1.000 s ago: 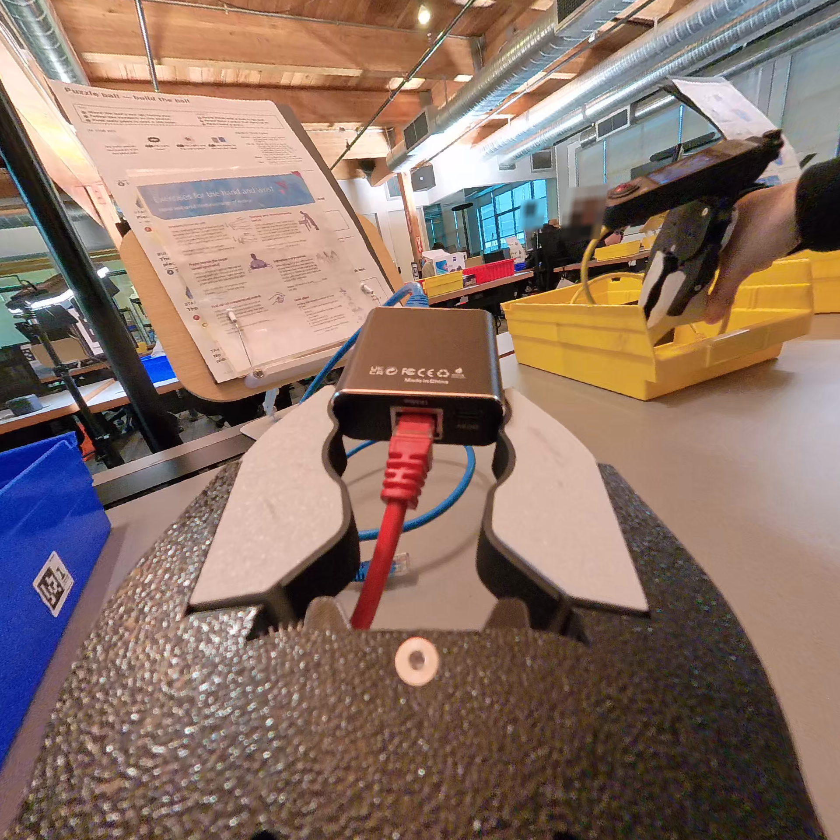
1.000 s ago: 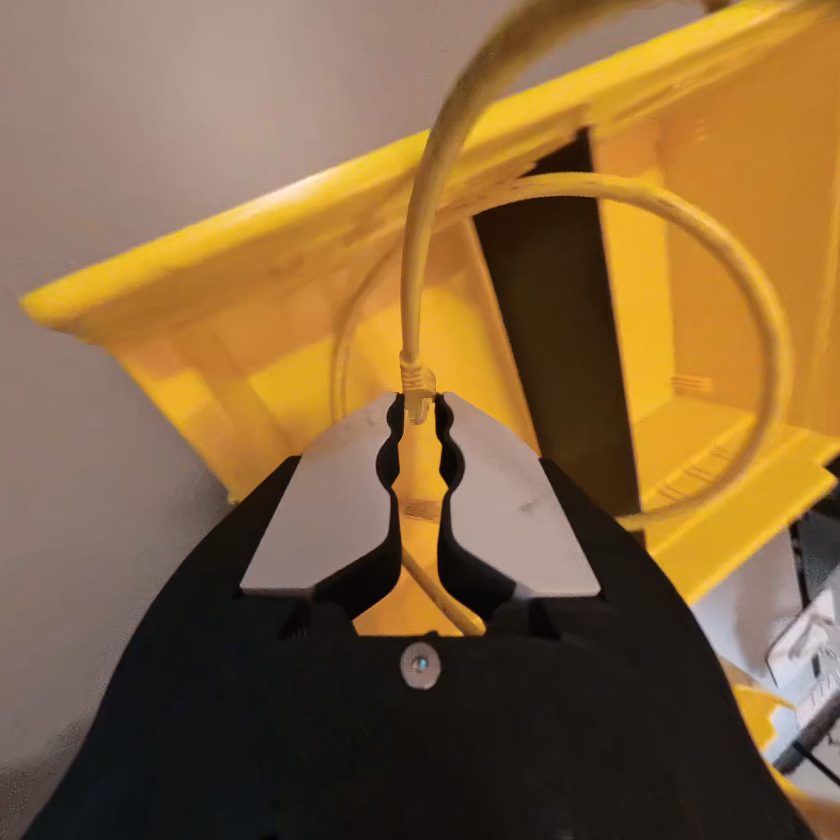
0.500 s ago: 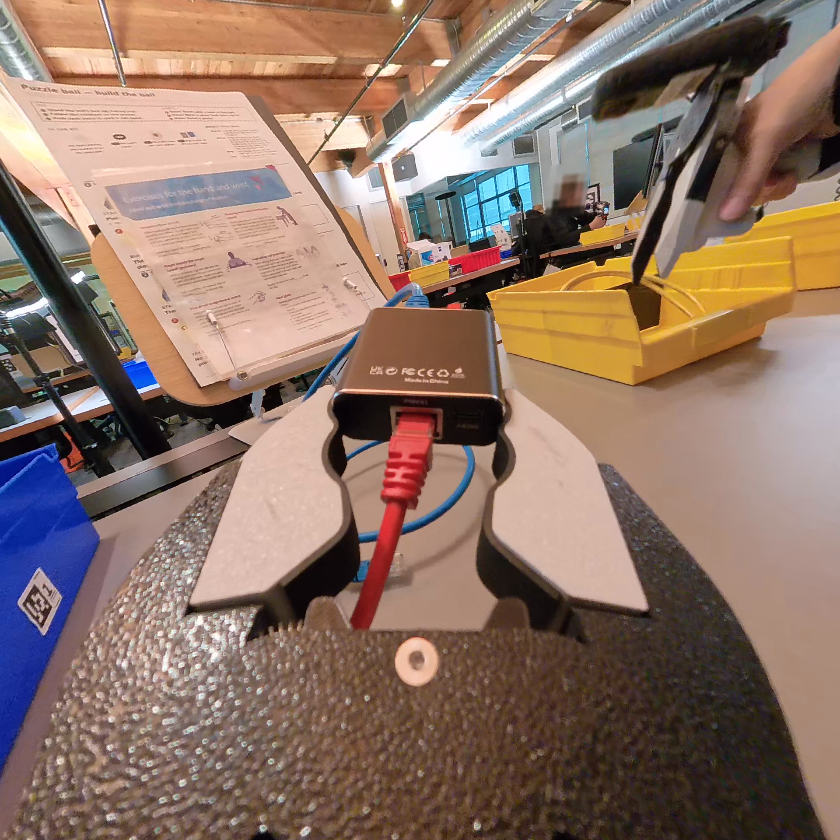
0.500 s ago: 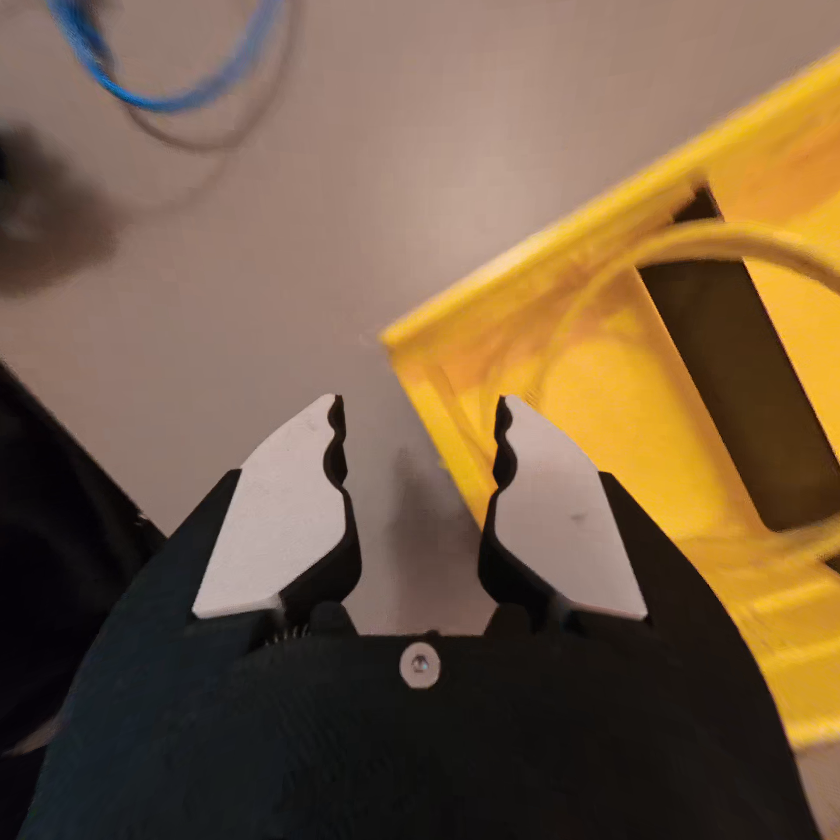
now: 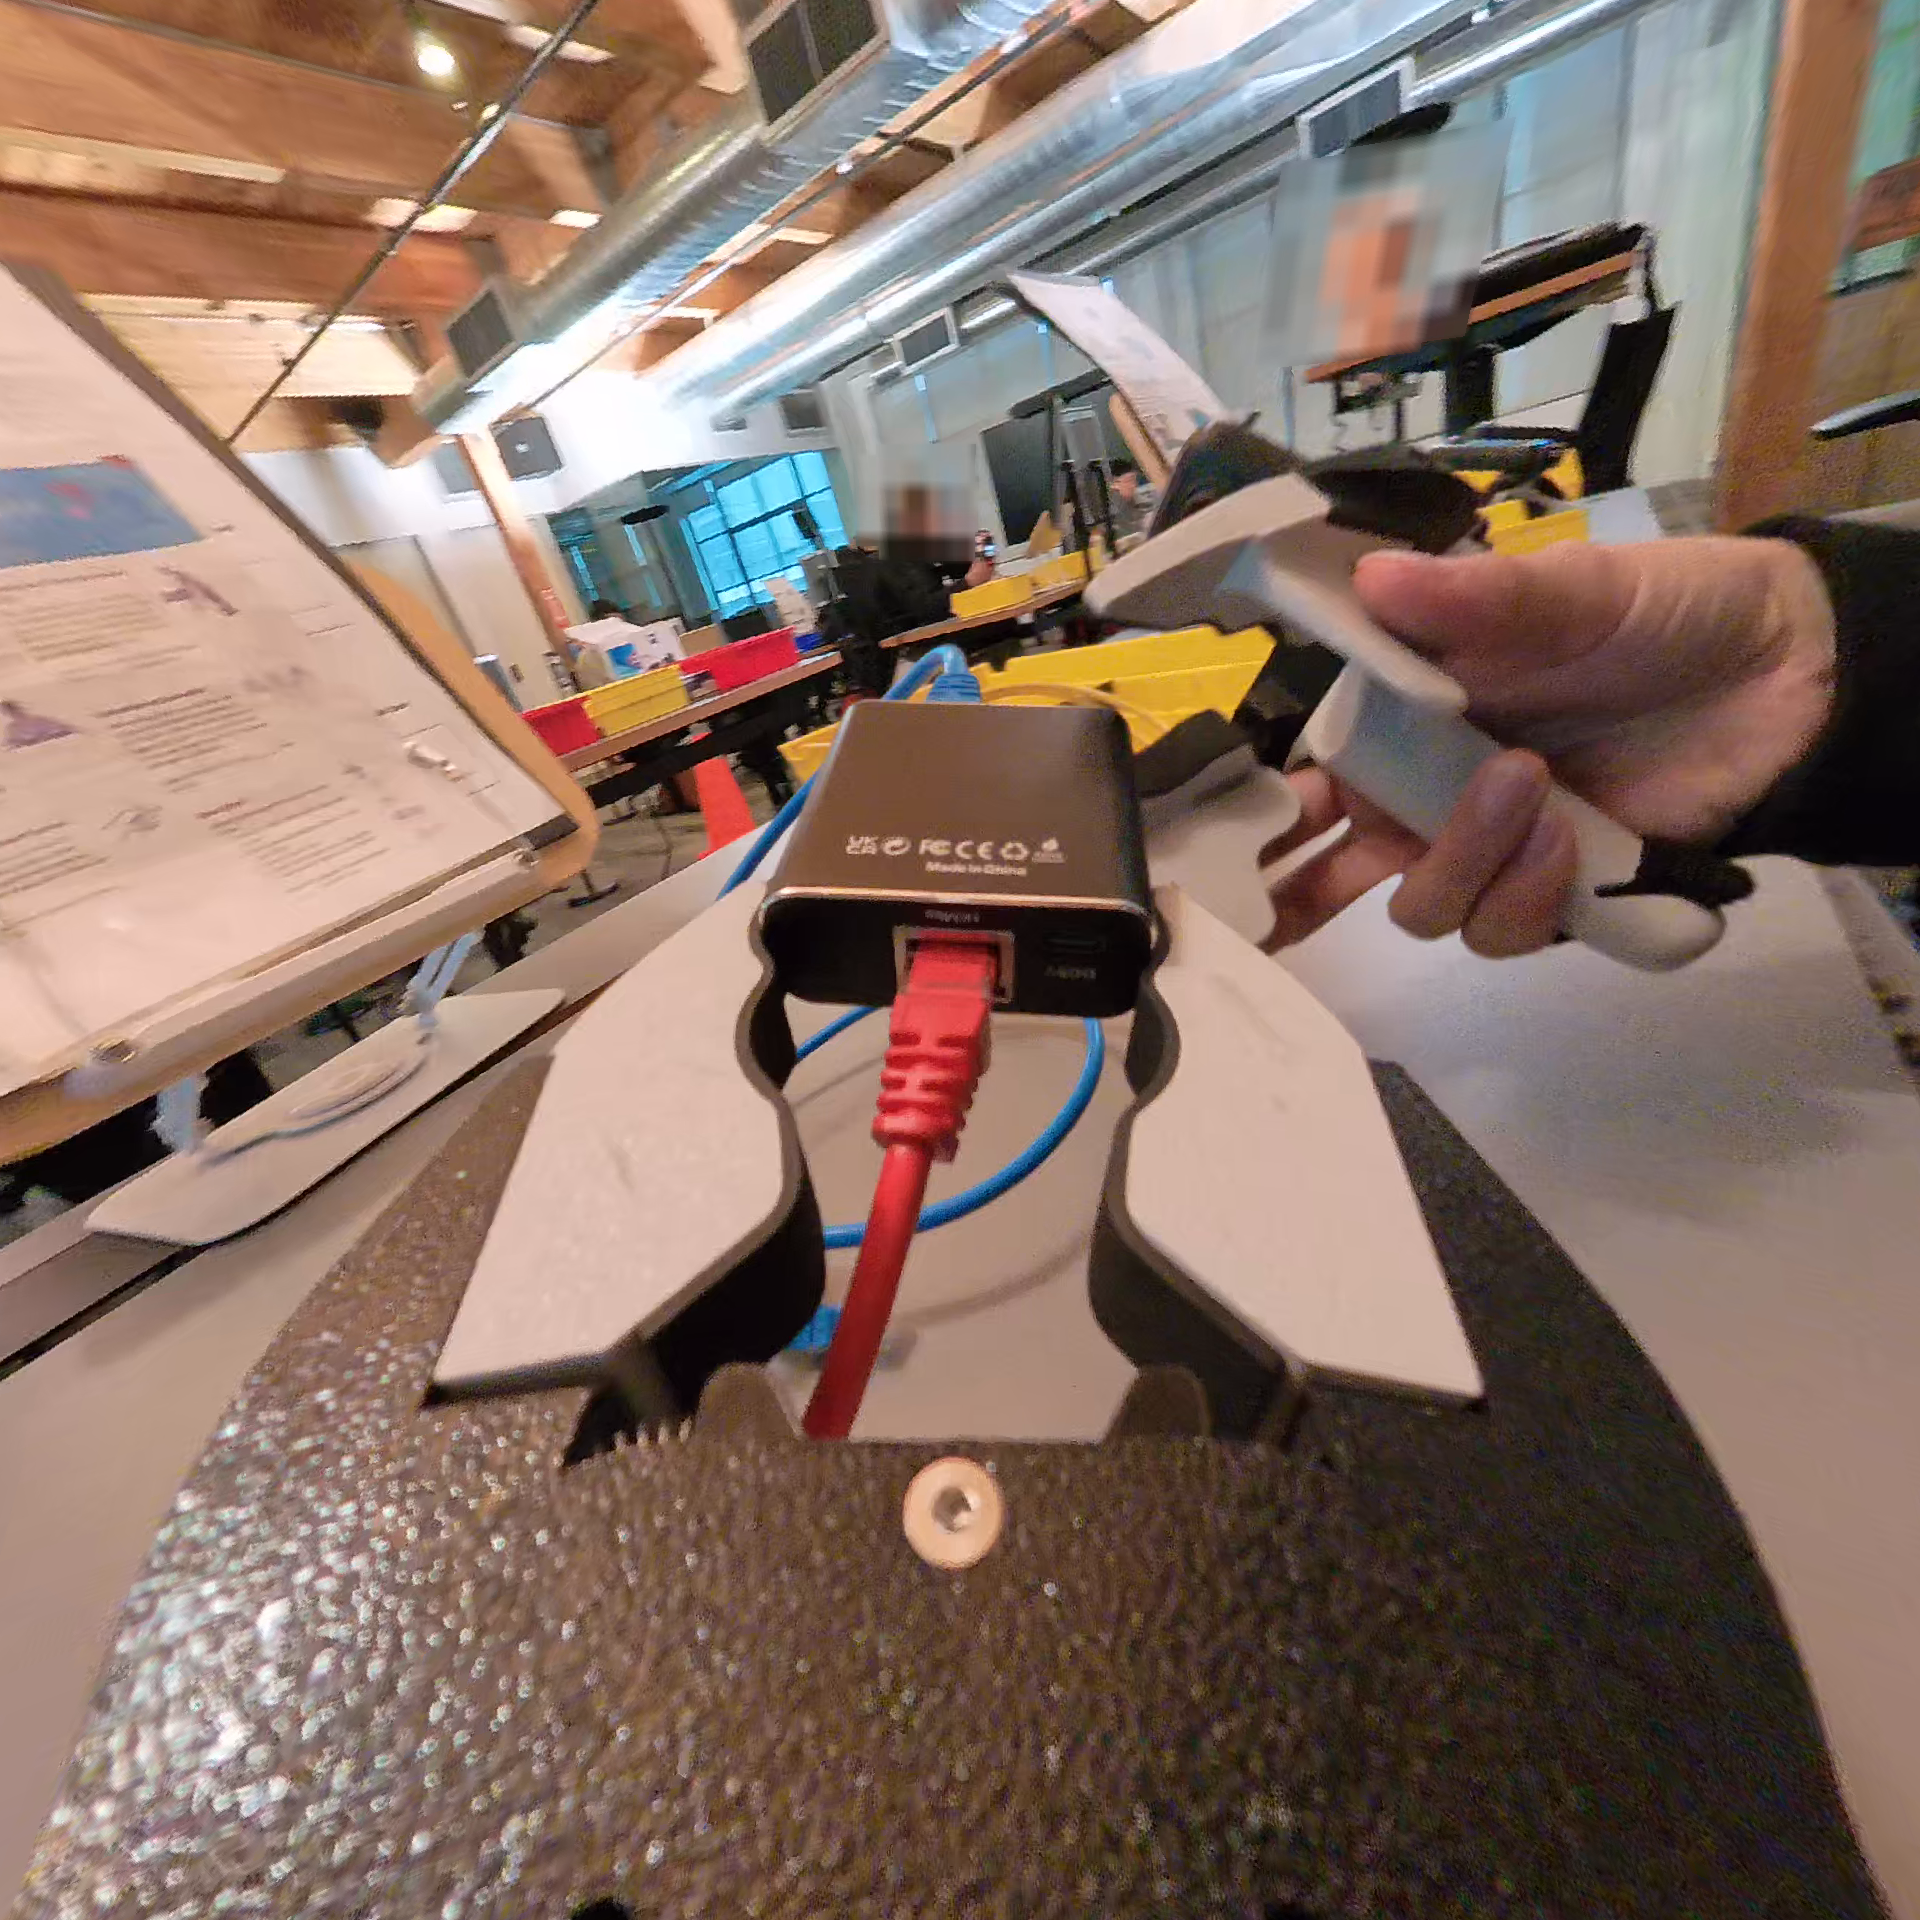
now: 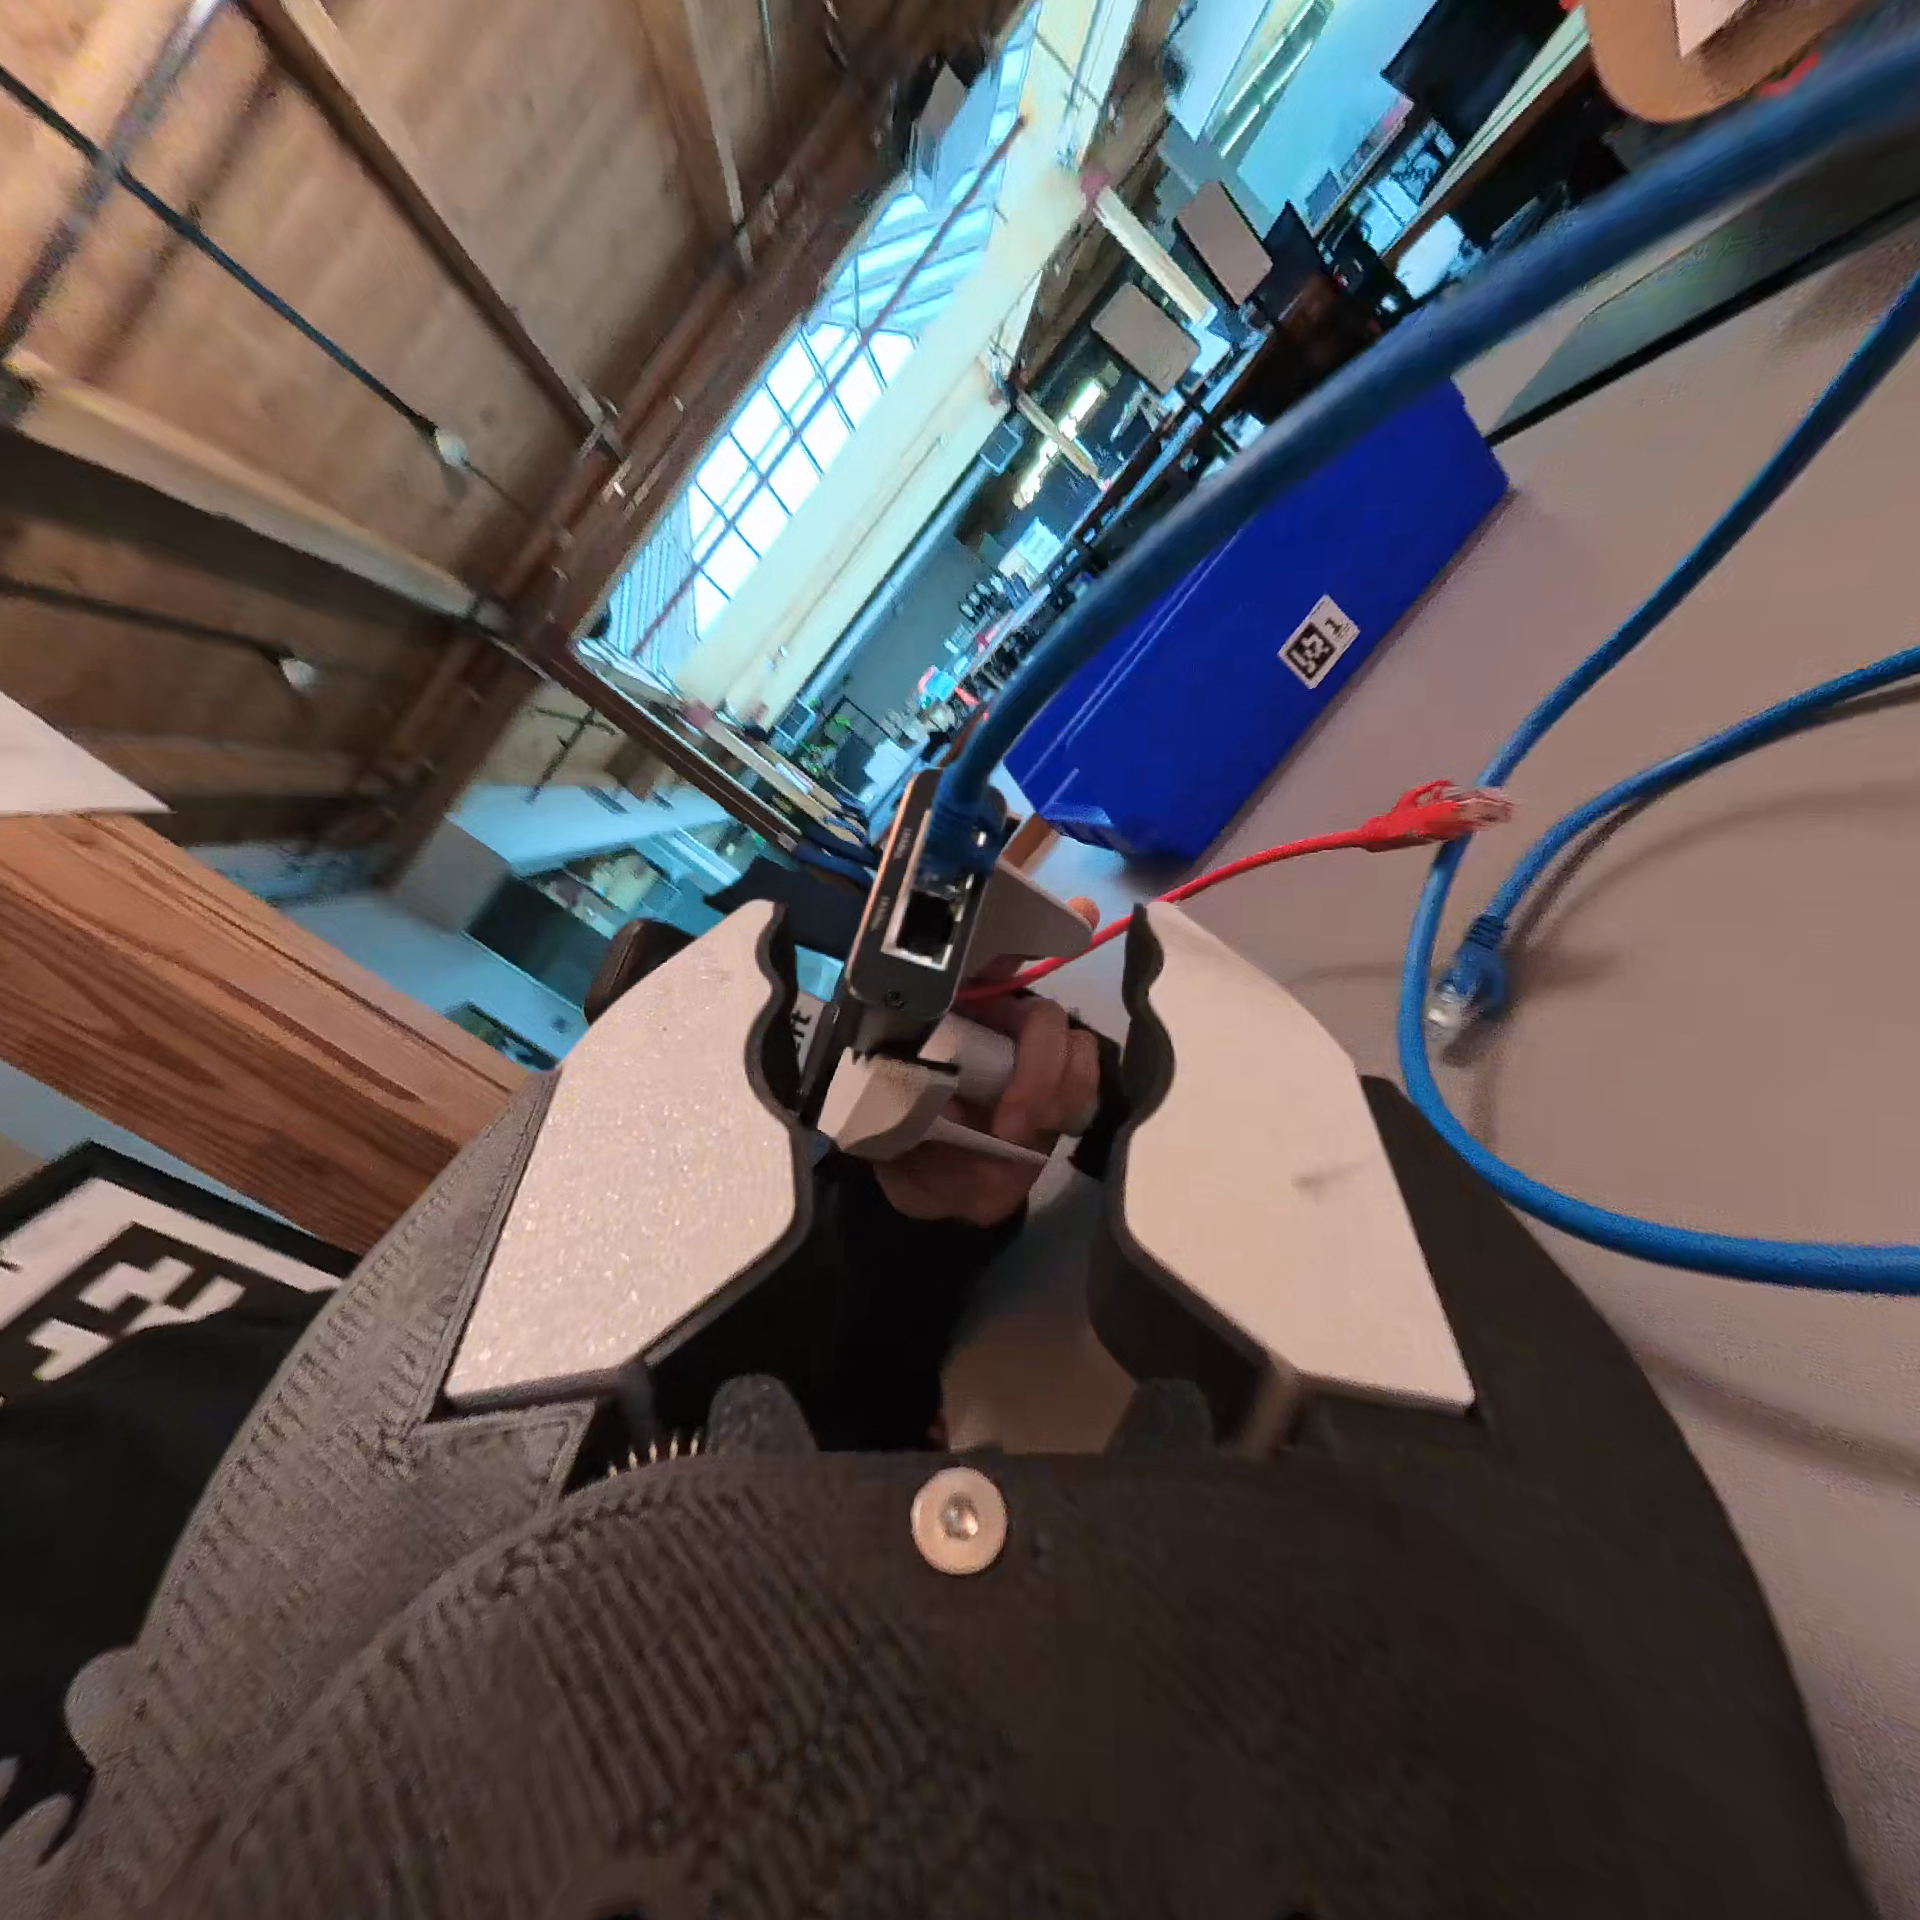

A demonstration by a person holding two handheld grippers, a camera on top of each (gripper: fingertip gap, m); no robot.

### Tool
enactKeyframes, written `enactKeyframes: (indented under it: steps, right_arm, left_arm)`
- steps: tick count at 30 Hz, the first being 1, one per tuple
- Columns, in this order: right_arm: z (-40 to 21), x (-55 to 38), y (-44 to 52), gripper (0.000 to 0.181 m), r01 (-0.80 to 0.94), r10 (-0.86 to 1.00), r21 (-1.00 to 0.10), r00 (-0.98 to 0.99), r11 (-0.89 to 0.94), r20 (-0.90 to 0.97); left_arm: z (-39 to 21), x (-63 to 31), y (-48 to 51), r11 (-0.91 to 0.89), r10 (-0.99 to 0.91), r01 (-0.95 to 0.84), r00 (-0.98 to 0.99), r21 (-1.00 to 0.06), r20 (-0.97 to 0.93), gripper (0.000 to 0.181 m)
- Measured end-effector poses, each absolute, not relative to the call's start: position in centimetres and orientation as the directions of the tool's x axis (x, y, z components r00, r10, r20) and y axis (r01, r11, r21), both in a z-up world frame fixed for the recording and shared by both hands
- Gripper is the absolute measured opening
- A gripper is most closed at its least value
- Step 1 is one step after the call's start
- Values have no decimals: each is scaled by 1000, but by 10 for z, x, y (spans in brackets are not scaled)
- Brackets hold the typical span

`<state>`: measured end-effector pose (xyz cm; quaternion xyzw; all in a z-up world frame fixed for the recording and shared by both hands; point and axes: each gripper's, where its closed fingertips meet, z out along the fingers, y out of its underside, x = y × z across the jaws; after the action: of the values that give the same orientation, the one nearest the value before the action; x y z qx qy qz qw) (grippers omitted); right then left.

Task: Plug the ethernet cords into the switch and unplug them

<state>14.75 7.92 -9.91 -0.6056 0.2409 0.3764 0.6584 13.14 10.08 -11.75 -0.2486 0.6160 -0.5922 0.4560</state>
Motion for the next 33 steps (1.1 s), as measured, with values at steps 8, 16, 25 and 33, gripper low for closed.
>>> enactKeyframes:
  steps: [8, 16, 25, 33]
  right_arm:
    - [-90, 139, 71, 63, -814, 234, -570, 578, 109, -782]
    - [-93, 147, 63, 34, -879, 261, -463, 477, 115, -839]
    - [-90, 141, 64, 21, -905, 340, -409, 422, 114, -840]
    - [-90, 147, 64, 18, -920, 350, -348, 391, 181, -851]
  left_arm:
    - [-111, 128, 78, 172, -772, 182, -585, -968, -247, 62]
    - [-103, 126, 78, 209, -748, 165, -608, -964, -267, 62]
    - [-108, 129, 78, 259, -761, 185, -566, -948, -318, 62]
    - [-111, 132, 75, 334, -768, 213, -503, -918, -396, 62]
